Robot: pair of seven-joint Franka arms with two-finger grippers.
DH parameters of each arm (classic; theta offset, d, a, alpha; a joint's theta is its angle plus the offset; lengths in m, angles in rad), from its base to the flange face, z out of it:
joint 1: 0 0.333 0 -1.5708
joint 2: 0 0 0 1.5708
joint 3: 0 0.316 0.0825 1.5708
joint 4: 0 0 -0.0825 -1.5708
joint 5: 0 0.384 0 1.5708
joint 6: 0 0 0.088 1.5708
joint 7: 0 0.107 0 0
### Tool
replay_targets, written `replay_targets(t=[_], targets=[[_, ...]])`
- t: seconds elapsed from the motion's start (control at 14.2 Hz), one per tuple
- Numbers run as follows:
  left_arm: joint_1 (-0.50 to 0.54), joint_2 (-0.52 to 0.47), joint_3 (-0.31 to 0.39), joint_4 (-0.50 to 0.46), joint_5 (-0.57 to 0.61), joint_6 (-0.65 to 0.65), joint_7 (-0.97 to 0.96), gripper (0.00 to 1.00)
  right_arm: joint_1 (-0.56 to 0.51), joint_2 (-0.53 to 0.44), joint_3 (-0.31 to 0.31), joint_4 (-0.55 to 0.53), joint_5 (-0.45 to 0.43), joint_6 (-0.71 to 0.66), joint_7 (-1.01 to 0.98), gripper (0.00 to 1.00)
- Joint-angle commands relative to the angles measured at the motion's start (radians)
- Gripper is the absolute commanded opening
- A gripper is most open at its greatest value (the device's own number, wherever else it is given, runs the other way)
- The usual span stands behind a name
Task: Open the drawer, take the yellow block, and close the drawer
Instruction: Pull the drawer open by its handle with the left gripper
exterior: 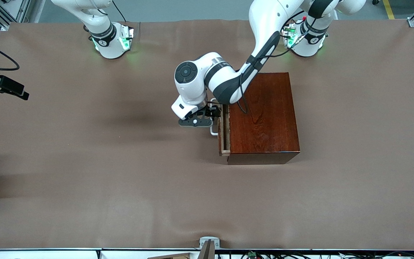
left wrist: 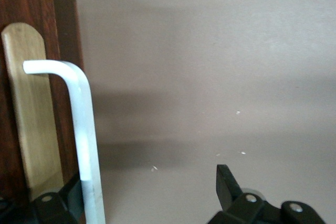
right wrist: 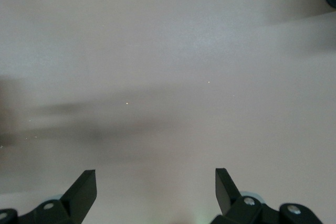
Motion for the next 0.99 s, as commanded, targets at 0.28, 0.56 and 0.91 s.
replay_targets(t=[0.28, 0.56, 0.91], targets=[[-0.010, 0.029, 0.000, 0.024, -0.047, 0.114, -0.015, 1.00, -0.002, 0.006, 0.002, 0.007, 0.018, -0.001, 0.011, 1.00], [-0.018, 0.021, -0.002, 0.022, -0.051, 0.088, -0.015, 1.00, -0.002, 0.012, 0.002, 0.010, 0.018, 0.002, 0.011, 1.00], [-0.026, 0.017, -0.012, 0.027, -0.052, 0.083, -0.015, 1.00, -0.004, 0.014, 0.002, 0.018, 0.022, 0.009, 0.011, 1.00]])
